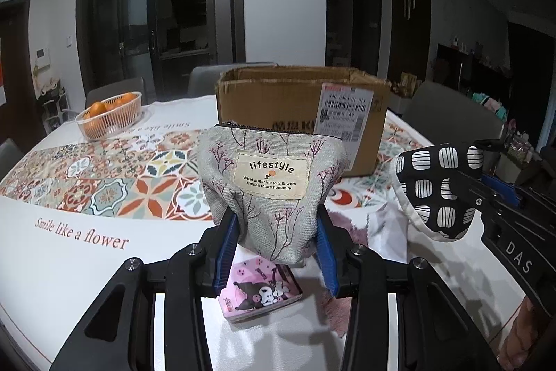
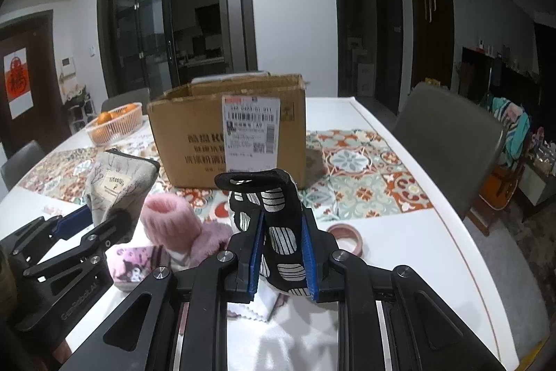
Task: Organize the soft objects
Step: 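Carry the grey pouch and slipper up and over the open cardboard box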
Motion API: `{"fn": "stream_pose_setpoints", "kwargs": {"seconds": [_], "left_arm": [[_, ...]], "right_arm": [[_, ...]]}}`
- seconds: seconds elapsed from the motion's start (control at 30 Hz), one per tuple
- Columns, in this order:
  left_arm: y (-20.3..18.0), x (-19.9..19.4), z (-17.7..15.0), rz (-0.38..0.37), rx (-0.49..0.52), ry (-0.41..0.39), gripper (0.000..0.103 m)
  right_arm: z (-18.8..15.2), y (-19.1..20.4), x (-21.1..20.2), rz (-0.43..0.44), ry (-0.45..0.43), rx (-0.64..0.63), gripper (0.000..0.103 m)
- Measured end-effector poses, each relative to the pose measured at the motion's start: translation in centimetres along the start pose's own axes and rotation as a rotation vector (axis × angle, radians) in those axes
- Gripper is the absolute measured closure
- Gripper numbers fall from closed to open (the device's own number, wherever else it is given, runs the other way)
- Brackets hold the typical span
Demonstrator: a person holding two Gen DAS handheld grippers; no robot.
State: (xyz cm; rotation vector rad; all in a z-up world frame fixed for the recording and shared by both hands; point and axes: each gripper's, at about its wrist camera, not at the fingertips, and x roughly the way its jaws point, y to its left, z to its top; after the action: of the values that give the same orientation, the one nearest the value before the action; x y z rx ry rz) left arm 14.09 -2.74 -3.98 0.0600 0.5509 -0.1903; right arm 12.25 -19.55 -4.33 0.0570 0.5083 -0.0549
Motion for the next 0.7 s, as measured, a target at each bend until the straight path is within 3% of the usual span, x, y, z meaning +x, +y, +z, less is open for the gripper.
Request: {"fn": "stream_pose_setpoints", "kwargs": {"seconds": [0.7], "left_arm": [[1.2, -1.2, 6.4, -0.006, 0.040, -0.148, 0.061]], "right_arm": [[6.4, 0.9, -1.5, 0.029, -0.177, 0.039, 0.081]]}}
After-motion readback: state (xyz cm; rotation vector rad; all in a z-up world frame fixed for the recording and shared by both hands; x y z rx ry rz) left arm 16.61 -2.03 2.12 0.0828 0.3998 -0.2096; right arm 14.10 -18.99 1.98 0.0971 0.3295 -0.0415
